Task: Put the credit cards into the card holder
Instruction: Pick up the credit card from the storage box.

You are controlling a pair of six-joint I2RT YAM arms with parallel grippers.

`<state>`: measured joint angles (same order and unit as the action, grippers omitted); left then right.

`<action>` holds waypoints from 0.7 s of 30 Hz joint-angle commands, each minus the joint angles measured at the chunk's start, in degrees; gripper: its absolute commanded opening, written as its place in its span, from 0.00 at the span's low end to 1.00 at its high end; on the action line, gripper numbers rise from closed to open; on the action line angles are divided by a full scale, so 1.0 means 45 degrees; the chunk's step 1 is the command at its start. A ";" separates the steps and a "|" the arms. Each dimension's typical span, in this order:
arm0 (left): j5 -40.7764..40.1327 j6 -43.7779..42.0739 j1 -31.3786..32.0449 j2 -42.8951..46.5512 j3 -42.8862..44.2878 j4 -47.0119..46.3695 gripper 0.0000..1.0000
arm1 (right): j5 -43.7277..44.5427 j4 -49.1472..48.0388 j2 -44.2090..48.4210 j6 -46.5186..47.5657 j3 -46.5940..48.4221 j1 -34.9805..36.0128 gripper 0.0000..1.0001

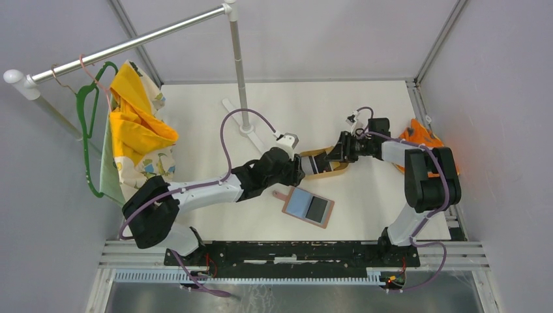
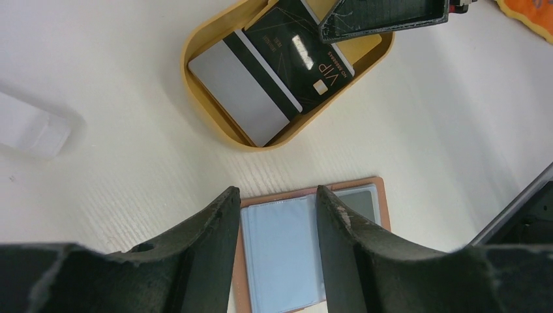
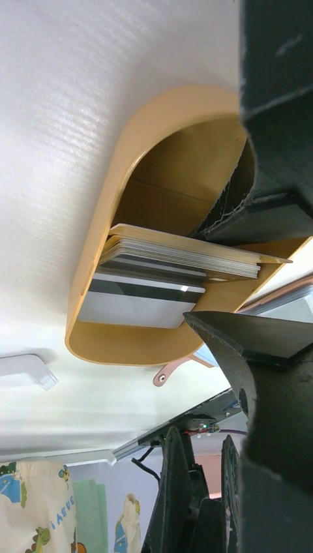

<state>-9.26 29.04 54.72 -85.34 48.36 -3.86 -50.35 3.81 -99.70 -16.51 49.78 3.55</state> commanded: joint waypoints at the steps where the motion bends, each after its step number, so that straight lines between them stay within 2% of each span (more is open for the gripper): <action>1: -0.0490 -0.0632 0.0019 0.0695 -0.0128 -0.0043 0.53 | 0.0341 -0.0014 0.0611 0.0279 0.0029 -0.0170 0.45; 5: -0.0521 -0.0632 0.0014 0.0893 -0.0271 -0.0060 0.53 | 0.0635 0.0067 0.0739 0.0349 -0.0006 -0.0326 0.37; 9: -0.0523 -0.0598 0.0008 0.1041 -0.0365 -0.0080 0.53 | 0.1224 0.0240 0.0874 0.0518 -0.0027 -0.0461 0.26; 15: -0.0395 -0.0573 0.0011 0.1537 -0.0722 -0.0507 0.53 | 0.2123 0.0595 0.1425 0.0994 -0.0043 -0.0706 0.01; 18: 0.0020 -0.0530 0.0008 0.2225 -0.1360 -0.1510 0.54 | 0.1995 0.0737 0.2006 0.1381 -0.0109 -0.0711 0.00; 21: 0.0253 -0.0356 -0.0001 0.3135 -0.2228 -0.2817 0.62 | 0.1712 0.0475 0.2923 0.1658 -0.0392 -0.1171 0.00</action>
<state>-9.82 28.40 54.72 -77.25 41.82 -6.42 -41.89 7.70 -92.95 -11.94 48.95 0.10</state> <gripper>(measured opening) 0.579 0.010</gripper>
